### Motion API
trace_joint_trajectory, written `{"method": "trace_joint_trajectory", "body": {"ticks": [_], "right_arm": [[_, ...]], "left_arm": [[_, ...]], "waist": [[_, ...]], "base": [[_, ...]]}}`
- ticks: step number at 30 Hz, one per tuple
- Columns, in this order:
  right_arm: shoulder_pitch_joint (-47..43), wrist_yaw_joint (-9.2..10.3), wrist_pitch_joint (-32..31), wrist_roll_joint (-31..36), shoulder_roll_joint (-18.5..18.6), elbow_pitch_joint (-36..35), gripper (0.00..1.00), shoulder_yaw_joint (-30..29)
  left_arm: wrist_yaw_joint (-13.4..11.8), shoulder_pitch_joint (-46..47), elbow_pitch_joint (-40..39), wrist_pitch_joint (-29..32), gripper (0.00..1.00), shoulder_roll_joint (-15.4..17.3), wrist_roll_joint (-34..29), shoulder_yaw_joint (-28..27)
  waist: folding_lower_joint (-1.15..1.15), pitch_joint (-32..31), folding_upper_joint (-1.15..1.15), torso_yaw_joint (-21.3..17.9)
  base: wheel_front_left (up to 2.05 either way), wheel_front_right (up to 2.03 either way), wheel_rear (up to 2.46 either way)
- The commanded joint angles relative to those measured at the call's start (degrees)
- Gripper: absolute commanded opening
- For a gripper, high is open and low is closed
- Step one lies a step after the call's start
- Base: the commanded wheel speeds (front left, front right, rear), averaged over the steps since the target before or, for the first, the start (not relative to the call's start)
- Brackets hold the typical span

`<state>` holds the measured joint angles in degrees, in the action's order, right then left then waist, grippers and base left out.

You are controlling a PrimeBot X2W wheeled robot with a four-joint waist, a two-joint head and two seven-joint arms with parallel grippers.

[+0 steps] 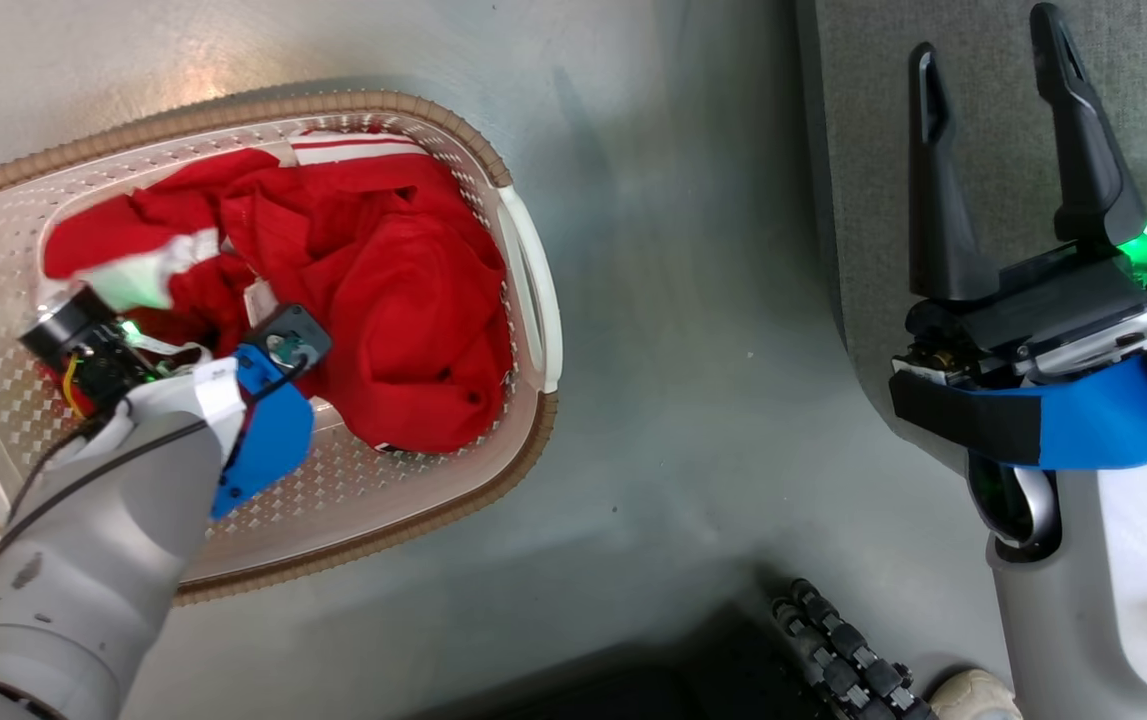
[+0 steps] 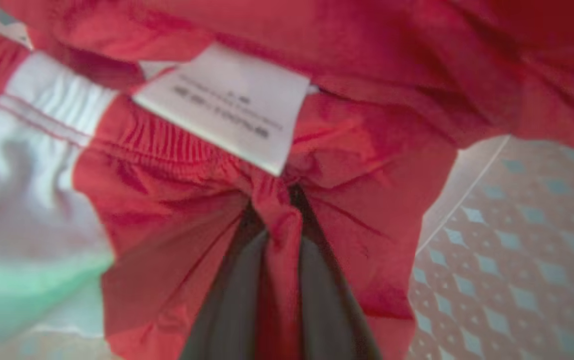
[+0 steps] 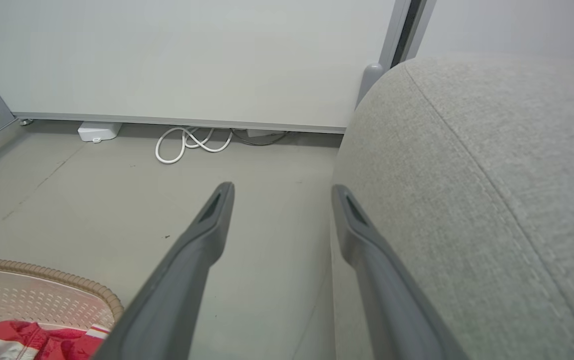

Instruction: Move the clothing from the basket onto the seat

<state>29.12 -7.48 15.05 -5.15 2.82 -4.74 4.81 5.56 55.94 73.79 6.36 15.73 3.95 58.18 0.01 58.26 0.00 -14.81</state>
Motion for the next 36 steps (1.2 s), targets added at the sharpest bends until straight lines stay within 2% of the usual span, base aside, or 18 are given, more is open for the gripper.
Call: {"method": "trace_joint_trajectory", "body": {"ticks": [1, 6, 10, 18, 24, 28, 36], "right_arm": [[0.7, -0.03, 0.2, 0.4, 0.1, -0.3, 1.0, -0.2], [0.6, -0.03, 0.2, 1.4, 0.1, 0.0, 1.0, -0.5], [-0.2, -0.03, 0.2, 1.8, 0.1, 0.7, 1.0, -0.5], [-3.3, -0.03, 0.2, 4.0, 0.1, 3.3, 1.0, -1.2], [-6.4, -0.03, 0.2, 4.9, 0.3, 5.3, 1.0, -1.2], [-8.5, -0.03, 0.2, 4.6, 0.4, 6.7, 1.0, -1.2], [-13.5, -0.03, 0.2, 4.1, 0.4, 8.9, 1.0, -1.4]], "left_arm": [[-0.3, 0.2, 0.1, -0.5, 0.0, -0.5, 0.0, 0.2], [-0.3, -1.2, 0.1, -2.2, 0.0, -2.7, 0.7, 0.6], [0.1, -3.0, -0.2, -5.9, 0.0, -5.0, 2.7, -0.5], [1.3, -6.7, -1.3, -16.2, 0.0, -8.1, 7.3, -2.6], [0.8, -9.0, -2.4, -20.6, 0.0, -9.9, 10.9, -5.3], [0.3, -10.7, -4.8, -21.5, 0.0, -9.8, 13.6, -7.8], [-1.3, -16.7, -21.5, -21.6, 0.0, -6.7, 16.8, -16.2]], "waist": [[-0.01, -0.3, 0.0, 0.3], [-0.01, -2.8, 0.0, 1.5], [-0.01, -6.6, 0.0, 2.6], [-0.01, -17.1, 0.0, 6.7], [-0.01, -25.5, 0.0, 9.6], [-0.01, -31.0, 0.0, 10.8], [-0.01, -41.6, 0.0, 12.0]], "base": [[0.0, 0.0, 0.0], [0.0, 0.0, 0.0], [0.0, 0.0, 0.0], [0.0, 0.0, 0.0], [0.0, 0.0, 0.0], [0.0, 0.0, 0.0], [0.0, 0.0, 0.0]]}}
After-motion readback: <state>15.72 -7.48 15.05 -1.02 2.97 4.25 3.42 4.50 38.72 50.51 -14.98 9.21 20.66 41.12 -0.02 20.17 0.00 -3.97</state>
